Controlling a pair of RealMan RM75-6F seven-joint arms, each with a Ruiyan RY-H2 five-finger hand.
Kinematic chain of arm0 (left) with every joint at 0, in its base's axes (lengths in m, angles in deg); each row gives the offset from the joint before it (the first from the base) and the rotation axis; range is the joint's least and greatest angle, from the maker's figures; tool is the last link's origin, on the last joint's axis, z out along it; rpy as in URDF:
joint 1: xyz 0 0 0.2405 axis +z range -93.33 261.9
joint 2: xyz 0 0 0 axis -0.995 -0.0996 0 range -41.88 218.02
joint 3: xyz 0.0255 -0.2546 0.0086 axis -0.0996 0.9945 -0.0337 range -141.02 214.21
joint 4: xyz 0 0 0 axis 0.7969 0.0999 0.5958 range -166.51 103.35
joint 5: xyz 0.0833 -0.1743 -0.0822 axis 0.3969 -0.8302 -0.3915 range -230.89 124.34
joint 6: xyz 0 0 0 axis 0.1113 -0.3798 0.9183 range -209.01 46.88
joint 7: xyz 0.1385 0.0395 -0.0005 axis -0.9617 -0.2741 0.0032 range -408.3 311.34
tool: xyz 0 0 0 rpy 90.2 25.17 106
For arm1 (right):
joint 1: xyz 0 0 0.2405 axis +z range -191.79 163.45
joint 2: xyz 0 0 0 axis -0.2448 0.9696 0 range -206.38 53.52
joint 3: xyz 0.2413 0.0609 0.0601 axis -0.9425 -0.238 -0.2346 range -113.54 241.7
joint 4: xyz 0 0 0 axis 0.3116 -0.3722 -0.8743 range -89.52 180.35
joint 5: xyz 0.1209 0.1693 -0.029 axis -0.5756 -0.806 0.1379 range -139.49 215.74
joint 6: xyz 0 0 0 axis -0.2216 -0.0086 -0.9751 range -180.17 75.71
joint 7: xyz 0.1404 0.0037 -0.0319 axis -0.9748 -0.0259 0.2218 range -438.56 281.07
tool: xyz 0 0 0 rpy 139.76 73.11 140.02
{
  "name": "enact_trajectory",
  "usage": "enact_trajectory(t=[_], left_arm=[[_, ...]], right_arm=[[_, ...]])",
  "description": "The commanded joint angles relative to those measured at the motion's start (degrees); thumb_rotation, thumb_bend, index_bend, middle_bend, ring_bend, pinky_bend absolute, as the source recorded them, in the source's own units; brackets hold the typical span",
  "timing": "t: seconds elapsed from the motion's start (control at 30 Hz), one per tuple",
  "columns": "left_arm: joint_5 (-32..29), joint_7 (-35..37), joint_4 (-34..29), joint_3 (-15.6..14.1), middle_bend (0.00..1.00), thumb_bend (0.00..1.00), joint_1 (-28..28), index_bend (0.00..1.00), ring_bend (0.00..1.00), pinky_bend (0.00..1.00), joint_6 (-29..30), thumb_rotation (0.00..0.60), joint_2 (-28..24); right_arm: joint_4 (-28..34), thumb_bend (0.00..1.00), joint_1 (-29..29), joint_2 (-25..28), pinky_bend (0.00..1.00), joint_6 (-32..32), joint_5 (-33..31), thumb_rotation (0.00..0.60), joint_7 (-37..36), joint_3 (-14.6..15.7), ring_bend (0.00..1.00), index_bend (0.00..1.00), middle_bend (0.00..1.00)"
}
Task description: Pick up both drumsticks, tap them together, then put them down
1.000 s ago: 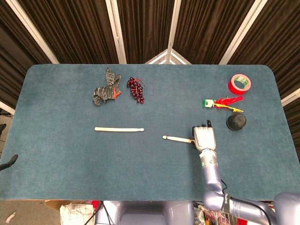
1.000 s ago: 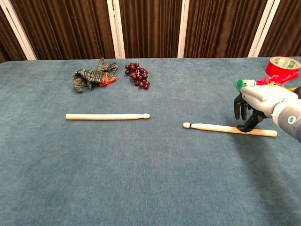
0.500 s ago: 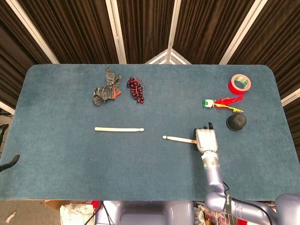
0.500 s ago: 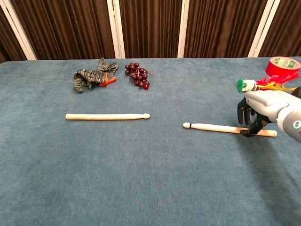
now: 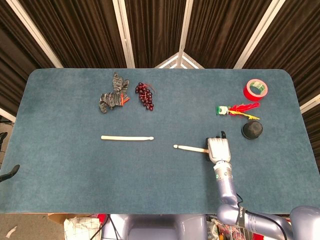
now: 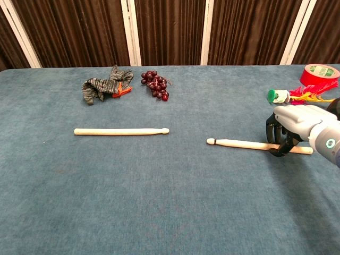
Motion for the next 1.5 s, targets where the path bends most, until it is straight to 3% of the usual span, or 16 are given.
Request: enact_trajectory(t=[0.03, 0.87, 1.5], left_arm=[[0.1, -0.1, 0.0, 0.0, 0.08, 0.32, 0.0, 0.08, 0.0, 0.0, 0.2, 0.6, 0.0], [-0.2, -1.2, -0.2, 0.0, 0.07, 0.33, -0.1, 0.09, 0.0, 0.0, 0.2, 0.6, 0.4], [-0.3, -1.4, -0.3, 0.1, 0.07, 0.33, -0.1, 0.09, 0.0, 0.0, 0.2, 0.6, 0.5]], right_arm=[[-0.1, 0.37, 0.0, -0.1, 0.09, 0.1, 0.0, 0.6, 0.0, 0.1, 0.34, 0.52, 0.51], [-1.6, 0.38, 0.2, -0.6, 0.09, 0.5, 0.4, 0.6, -0.3, 0.5, 0.36, 0.53, 0.53], [-1.9, 0.41, 0.0, -0.5, 0.09, 1.0, 2.1, 0.6, -2.0, 0.5, 0.39, 0.6, 0.55]])
